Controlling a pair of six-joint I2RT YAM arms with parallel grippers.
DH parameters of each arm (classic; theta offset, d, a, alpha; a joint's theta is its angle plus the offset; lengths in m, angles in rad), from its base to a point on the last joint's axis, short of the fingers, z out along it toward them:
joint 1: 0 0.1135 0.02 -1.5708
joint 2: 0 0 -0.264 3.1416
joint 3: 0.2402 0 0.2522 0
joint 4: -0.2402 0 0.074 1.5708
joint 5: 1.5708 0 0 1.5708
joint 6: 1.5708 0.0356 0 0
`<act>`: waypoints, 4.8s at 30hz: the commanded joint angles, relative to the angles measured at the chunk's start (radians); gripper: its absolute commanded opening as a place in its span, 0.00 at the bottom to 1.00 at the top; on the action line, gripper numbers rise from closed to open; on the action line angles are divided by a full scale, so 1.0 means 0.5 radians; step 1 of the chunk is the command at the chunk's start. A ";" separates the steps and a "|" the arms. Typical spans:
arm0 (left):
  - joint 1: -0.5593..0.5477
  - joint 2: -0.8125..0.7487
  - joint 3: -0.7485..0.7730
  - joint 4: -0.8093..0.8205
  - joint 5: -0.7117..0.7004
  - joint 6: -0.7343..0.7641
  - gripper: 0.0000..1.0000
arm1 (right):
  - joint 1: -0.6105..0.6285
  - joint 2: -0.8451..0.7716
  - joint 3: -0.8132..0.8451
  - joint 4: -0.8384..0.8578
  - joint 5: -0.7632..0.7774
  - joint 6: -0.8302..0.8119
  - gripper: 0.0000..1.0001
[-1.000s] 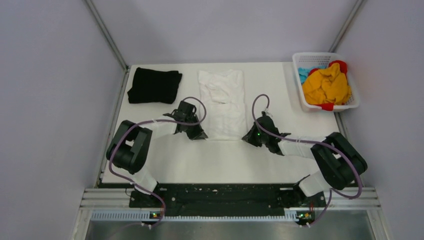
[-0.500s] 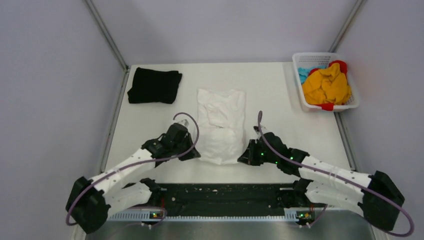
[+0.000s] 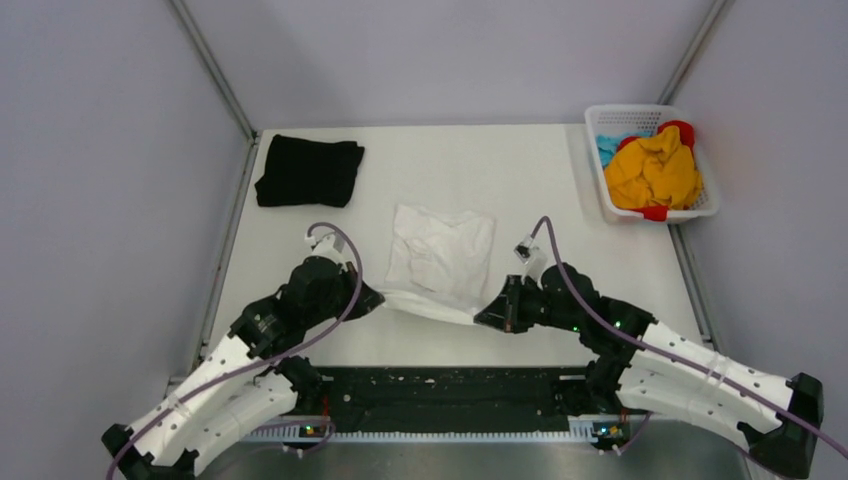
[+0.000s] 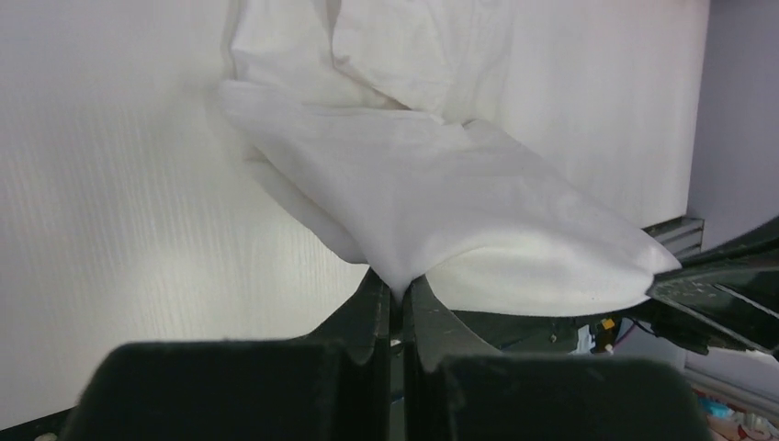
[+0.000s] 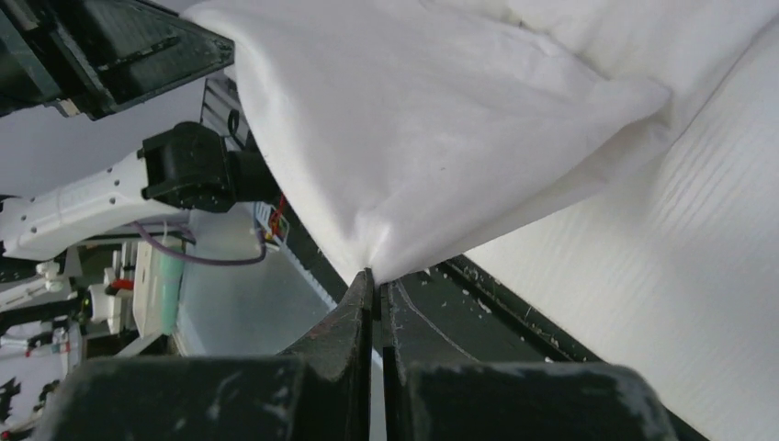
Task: Fold and stack the t-shirts
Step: Fold the long partially folded tshirt into a neat square, then put the neatly folded tshirt into the corner of the board with the left arm
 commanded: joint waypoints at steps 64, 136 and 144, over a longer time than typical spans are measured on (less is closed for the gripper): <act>0.824 2.619 1.334 0.473 0.616 0.763 0.98 | -1.060 0.938 0.189 0.817 -0.117 -0.509 0.99; 0.885 2.732 2.791 0.445 -1.224 2.305 0.00 | -1.059 -0.075 0.030 0.089 0.875 -0.675 0.99; 0.917 2.713 2.786 0.462 -1.174 2.277 0.00 | -1.060 -0.136 0.017 0.078 0.910 -0.673 0.99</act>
